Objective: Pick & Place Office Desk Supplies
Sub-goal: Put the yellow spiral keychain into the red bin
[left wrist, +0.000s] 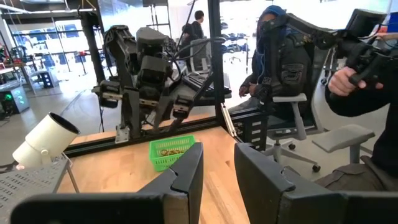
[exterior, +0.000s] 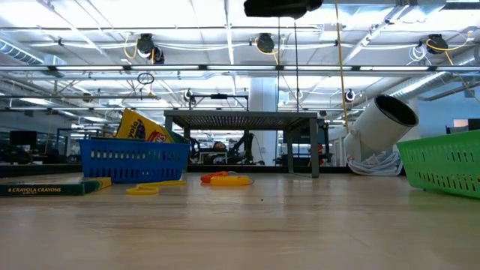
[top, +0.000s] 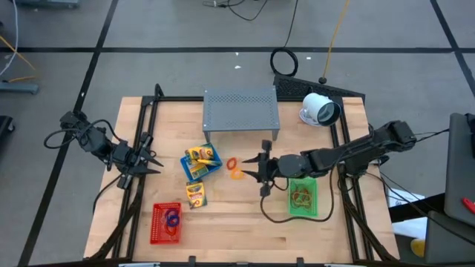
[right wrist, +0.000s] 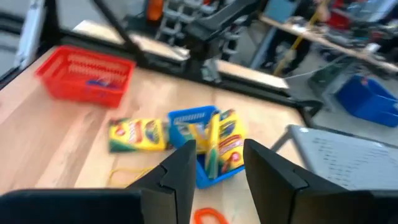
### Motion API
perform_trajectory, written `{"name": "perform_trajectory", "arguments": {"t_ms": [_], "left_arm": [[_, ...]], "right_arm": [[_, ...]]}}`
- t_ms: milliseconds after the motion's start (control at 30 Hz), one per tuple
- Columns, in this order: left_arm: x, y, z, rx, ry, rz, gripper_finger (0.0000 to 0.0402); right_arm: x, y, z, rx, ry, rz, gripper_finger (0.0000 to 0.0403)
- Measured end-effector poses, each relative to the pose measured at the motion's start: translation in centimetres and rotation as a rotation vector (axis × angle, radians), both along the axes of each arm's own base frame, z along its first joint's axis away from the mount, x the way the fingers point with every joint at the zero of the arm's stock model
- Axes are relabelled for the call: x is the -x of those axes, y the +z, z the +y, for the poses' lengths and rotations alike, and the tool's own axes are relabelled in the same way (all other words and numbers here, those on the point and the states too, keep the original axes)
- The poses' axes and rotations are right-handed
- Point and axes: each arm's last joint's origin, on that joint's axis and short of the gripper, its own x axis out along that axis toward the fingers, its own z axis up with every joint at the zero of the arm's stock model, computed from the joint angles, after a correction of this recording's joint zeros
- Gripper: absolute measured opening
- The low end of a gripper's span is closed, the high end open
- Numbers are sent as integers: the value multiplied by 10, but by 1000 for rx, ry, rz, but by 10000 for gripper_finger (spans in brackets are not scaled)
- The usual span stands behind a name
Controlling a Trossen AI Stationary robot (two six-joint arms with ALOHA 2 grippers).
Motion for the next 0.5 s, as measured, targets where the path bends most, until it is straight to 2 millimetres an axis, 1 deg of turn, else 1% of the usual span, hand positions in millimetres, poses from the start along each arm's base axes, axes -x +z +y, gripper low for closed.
{"name": "perform_trajectory", "arguments": {"t_ms": [100,167,267,367,433,500], "left_arm": [[0,0,0,-7,0,-2,102],[0,0,0,-7,0,-2,102],[0,0,0,-14,8,-6,102],[0,1,1,-31,44,-16,102],[-1,2,2,-34,75,-29,102],[-1,2,3,-43,110,-36,102]], "right_arm": [[-1,-3,-2,16,32,25,125],[-6,-7,-6,12,45,46,125],[-11,-15,-15,-9,71,140,125],[-20,-9,-24,-58,93,202,125],[-23,-9,-28,-72,108,293,125],[-31,-9,-30,-76,133,369,125]]}}
